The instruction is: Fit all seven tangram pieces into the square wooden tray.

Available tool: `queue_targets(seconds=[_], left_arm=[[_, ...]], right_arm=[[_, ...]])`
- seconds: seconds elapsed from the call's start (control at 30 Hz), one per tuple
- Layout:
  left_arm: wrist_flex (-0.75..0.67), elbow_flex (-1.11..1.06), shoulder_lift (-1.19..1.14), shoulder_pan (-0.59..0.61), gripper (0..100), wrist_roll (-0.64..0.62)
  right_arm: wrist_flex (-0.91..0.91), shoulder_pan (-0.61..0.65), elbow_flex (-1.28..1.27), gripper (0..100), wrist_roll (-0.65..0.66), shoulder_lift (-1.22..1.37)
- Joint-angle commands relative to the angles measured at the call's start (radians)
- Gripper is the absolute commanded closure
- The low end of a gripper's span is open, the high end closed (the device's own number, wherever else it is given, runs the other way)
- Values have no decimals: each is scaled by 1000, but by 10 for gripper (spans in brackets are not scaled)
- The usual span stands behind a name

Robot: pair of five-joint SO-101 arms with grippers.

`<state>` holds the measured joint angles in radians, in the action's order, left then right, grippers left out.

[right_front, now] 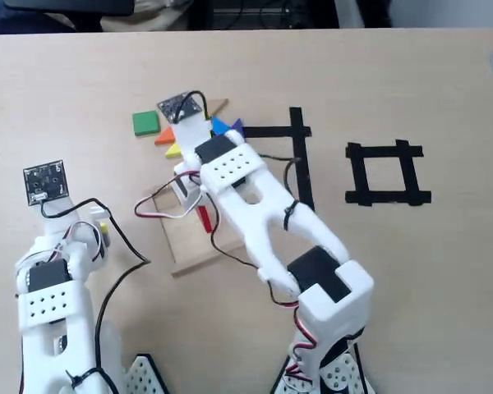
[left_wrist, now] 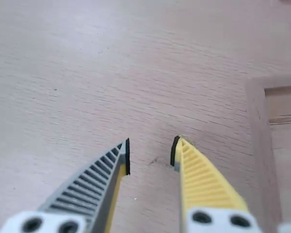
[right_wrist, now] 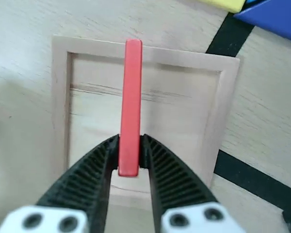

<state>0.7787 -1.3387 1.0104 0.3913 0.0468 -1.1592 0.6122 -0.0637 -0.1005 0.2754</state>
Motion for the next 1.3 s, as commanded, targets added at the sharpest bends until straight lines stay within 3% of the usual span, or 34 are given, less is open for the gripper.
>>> queue_targets(seconds=[0.0, 0.17, 0.7, 1.0, 1.27], left_arm=[[-15, 7, 11, 10, 829, 2], [-15, 7, 11, 10, 829, 2], [-15, 7, 11, 10, 829, 2], [-15, 7, 11, 10, 829, 2], [-17, 7, 11, 10, 829, 2]], right_arm=[[25, 60, -1, 988, -9, -58], [38, 147, -5, 988, -29, -56], [32, 140, 70, 988, -144, 136], [31, 146, 88, 986, -140, 143], [-101, 144, 193, 765, -135, 143]])
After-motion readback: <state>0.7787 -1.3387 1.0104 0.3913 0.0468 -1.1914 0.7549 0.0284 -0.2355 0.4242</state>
